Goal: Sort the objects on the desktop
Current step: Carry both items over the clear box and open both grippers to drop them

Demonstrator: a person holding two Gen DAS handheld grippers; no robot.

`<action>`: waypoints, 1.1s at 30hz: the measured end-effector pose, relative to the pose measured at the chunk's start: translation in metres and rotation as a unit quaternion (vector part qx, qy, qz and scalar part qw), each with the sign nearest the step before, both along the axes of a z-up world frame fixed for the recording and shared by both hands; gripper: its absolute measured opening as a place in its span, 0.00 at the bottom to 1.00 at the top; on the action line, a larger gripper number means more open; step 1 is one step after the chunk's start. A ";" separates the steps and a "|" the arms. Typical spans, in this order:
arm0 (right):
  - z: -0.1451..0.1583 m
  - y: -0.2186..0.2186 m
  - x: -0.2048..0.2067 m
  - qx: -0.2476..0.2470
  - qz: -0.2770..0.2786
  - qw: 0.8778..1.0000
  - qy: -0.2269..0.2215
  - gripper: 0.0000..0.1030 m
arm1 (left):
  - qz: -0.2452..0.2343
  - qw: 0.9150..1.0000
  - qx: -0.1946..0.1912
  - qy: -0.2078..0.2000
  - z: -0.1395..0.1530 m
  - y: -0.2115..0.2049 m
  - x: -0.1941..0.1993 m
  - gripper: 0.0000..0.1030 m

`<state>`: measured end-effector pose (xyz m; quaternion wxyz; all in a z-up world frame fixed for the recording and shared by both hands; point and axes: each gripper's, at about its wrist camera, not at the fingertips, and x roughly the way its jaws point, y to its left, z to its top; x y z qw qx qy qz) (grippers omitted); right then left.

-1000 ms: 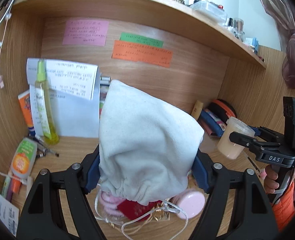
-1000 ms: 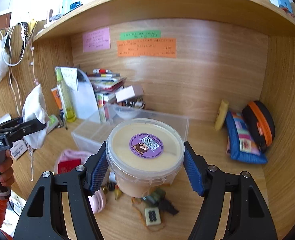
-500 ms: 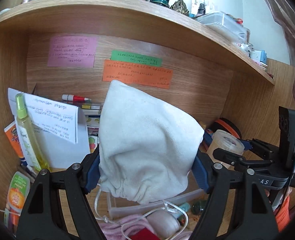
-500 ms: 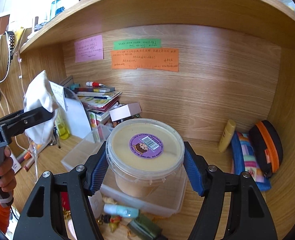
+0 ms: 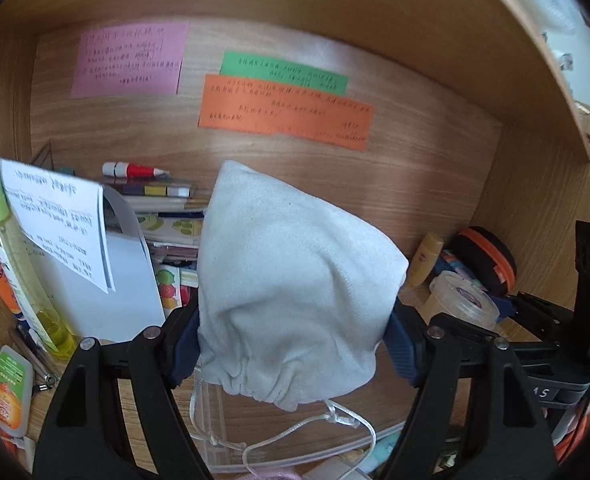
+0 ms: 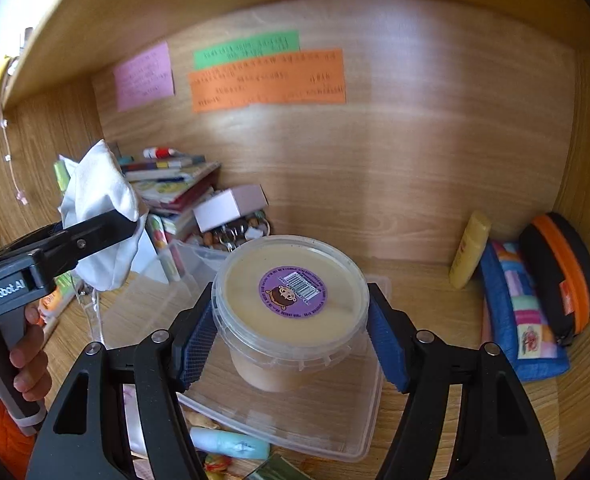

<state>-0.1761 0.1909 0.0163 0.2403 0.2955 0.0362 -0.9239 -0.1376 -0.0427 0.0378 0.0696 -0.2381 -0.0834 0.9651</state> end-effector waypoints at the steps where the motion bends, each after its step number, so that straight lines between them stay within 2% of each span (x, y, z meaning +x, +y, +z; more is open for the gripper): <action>1: -0.004 0.000 -0.003 0.002 0.000 1.000 -0.006 0.64 | 0.001 1.000 -0.002 -0.008 -0.006 0.000 -0.005 0.74; 7: -0.024 0.000 -0.017 0.016 -0.005 0.999 -0.032 0.64 | -0.001 0.999 0.008 -0.052 -0.028 -0.004 -0.027 0.74; 16: -0.041 -0.005 -0.023 0.044 -0.012 0.998 -0.042 0.64 | -0.003 0.996 -0.012 -0.091 -0.052 0.006 -0.040 0.74; 23: -0.050 -0.007 -0.029 0.064 -0.018 0.997 -0.050 0.64 | 0.000 0.992 -0.050 -0.119 -0.068 0.022 -0.050 0.74; 25: -0.052 -0.009 -0.029 0.074 -0.020 0.996 -0.048 0.64 | 0.005 0.990 -0.071 -0.120 -0.070 0.028 -0.049 0.74; 33: -0.063 -0.020 -0.031 0.102 -0.012 0.993 -0.054 0.64 | 0.001 0.986 -0.103 -0.132 -0.077 0.038 -0.050 0.75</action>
